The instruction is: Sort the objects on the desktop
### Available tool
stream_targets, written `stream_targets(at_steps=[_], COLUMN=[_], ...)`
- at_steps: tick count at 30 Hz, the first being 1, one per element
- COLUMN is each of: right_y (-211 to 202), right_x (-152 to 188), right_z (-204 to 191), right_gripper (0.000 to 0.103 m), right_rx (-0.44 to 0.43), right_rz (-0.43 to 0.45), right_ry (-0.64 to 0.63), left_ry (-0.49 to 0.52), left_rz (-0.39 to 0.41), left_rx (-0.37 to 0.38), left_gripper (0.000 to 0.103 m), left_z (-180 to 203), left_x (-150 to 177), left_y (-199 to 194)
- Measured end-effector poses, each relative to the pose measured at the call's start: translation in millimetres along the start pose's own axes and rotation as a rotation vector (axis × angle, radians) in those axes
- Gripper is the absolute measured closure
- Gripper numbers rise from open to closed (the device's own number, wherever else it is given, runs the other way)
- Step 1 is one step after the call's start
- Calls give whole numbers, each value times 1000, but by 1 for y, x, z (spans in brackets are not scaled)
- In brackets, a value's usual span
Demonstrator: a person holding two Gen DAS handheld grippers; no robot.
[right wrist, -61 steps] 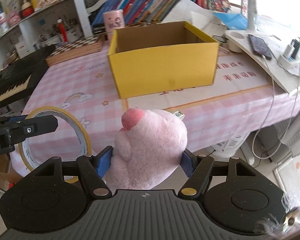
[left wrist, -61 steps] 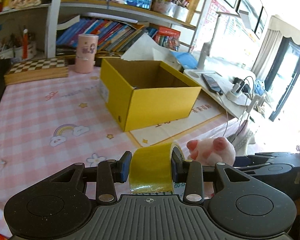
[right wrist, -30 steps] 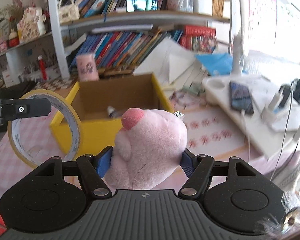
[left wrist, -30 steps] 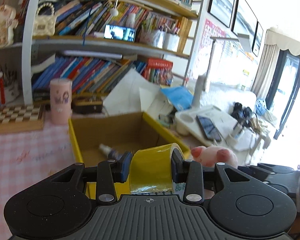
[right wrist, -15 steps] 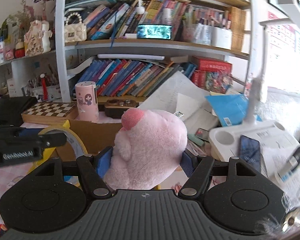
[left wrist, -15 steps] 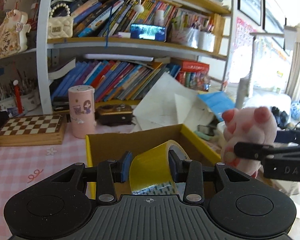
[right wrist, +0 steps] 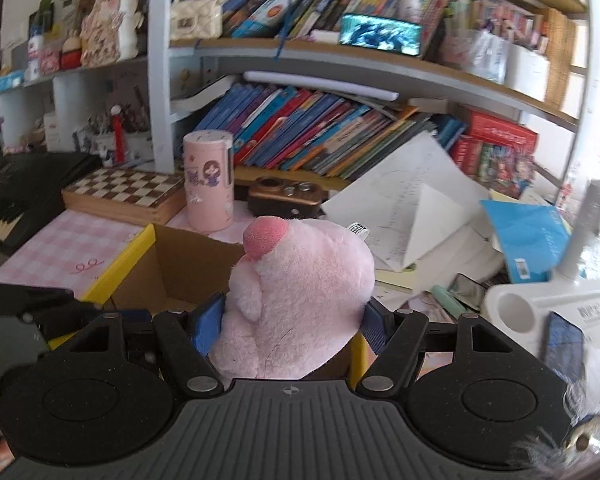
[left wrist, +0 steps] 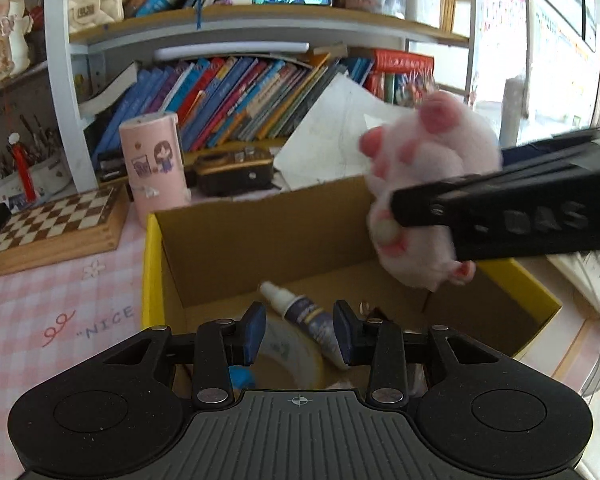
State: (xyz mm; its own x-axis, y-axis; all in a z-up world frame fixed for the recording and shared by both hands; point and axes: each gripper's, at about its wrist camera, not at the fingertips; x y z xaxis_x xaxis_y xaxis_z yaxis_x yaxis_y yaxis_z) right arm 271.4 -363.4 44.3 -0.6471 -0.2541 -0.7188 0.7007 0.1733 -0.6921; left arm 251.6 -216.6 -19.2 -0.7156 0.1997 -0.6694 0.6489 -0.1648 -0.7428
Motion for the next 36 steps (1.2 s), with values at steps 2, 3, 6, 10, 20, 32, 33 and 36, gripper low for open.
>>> stream_targets(at_steps=[2, 3, 6, 10, 20, 32, 33, 36], right_y=[12, 18, 36, 57, 63, -41, -50, -68], right_x=[-4, -6, -9, -8, 1, 47, 55, 77], right_z=[-3, -4, -7, -9, -25, -43, -48, -61], right_gripper=[36, 36, 36, 35, 17, 7, 7, 6], right_rx=[-8, -11, -14, -21, -41, 49, 66, 81], right_rz=[-23, -36, -82, -147, -173, 87, 99, 107], right_ry=[-24, -36, -72, -114, -173, 93, 118, 155], left_ry=[-13, -24, -60, -108, -187, -293, -299, -301], left_rz=[1, 6, 14, 29, 194, 199, 195, 176], left_rx=[-8, -17, -66, -90, -125, -188, -192, -210], left_gripper=[66, 65, 62, 59, 12, 3, 3, 3], left_z=[-3, -6, -14, -24, -29, -62, -64, -69], left_x=[3, 4, 8, 18, 38, 97, 105, 123], left_y=[-2, -4, -14, -30, -98, -160, -165, -175])
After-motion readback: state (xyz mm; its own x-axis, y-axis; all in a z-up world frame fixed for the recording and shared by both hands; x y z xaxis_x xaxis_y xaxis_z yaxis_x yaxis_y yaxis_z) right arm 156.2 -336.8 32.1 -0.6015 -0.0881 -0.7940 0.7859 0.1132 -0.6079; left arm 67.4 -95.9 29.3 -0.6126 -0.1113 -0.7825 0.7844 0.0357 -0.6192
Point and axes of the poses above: each gripper's, at about its wrist camera, not at the fingertips, and y roughly the way its jaws point, z to its right, x to its underside, and after that the axes turned 11 degrees about -z, right-handed
